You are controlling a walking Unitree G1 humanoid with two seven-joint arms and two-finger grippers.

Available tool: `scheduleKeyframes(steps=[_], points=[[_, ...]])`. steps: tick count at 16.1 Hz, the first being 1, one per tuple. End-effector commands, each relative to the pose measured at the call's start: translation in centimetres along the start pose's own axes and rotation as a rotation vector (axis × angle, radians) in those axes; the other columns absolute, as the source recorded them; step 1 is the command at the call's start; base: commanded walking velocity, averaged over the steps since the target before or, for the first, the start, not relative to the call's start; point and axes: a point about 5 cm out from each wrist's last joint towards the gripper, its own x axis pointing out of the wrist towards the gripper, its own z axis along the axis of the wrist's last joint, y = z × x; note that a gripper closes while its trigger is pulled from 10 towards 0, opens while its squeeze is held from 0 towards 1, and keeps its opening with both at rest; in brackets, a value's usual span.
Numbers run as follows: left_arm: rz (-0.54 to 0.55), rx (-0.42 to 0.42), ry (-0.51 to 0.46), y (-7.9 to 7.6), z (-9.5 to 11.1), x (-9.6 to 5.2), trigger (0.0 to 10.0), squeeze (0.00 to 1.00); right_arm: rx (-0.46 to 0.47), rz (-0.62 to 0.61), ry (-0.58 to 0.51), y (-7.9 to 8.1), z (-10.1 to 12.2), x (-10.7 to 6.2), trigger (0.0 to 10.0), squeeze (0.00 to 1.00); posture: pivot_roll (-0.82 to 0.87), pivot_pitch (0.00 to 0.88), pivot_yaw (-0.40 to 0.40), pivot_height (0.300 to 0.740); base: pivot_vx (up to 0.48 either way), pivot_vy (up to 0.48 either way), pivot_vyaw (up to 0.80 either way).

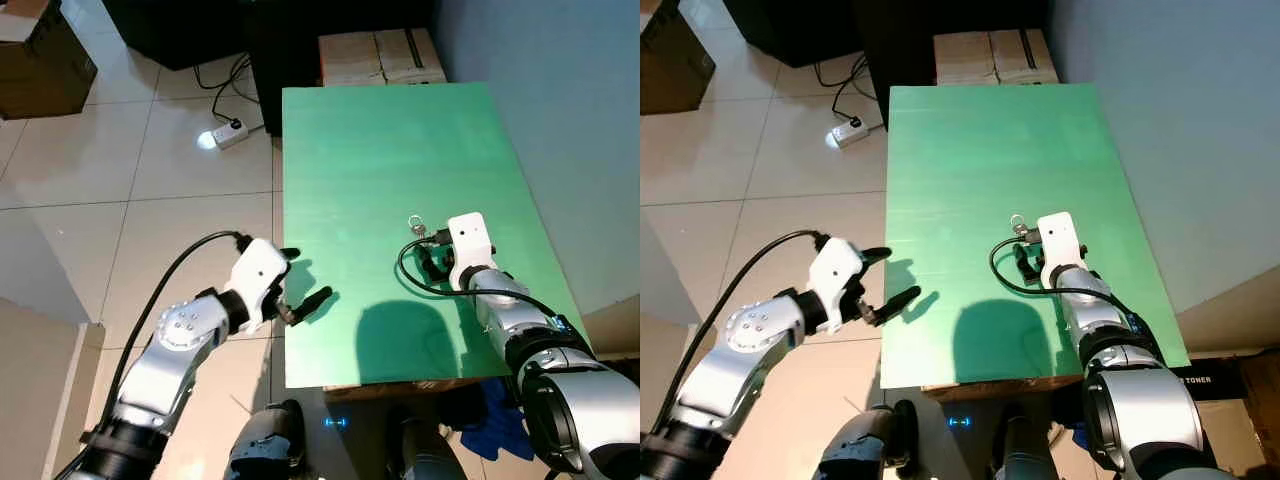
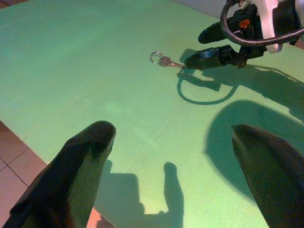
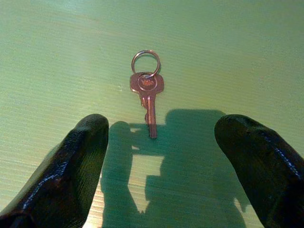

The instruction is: Hang keys on a hook

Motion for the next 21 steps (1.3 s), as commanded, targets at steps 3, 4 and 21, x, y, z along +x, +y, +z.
scheduleKeyframes(steps=[3, 4, 21], points=[[0.017, -0.008, 0.012, 0.1, -0.1, -0.5, 10.0, 0.0, 0.024, -0.011, 0.028, 0.1, -0.6, 0.0, 10.0, 0.0, 0.31, 0.299, 0.05, 0.74, 0.0, 0.0, 0.0], [0.017, -0.008, 0.01, 0.0, 0.0, -0.5, 10.0, 0.0, 0.027, -0.013, 0.032, 0.1, -0.7, -0.1, 10.0, 0.0, 0.31, 0.294, 0.046, 0.74, 0.0, 0.0, 0.0], [0.024, -0.023, -0.037, -0.6, 2.0, -1.5, 10.0, 0.0, -0.012, 0.098, 0.095, 2.0, -2.0, -0.1, 10.0, 0.0, 0.34, 0.301, 0.066, 0.74, 0.0, 0.0, 0.0]])
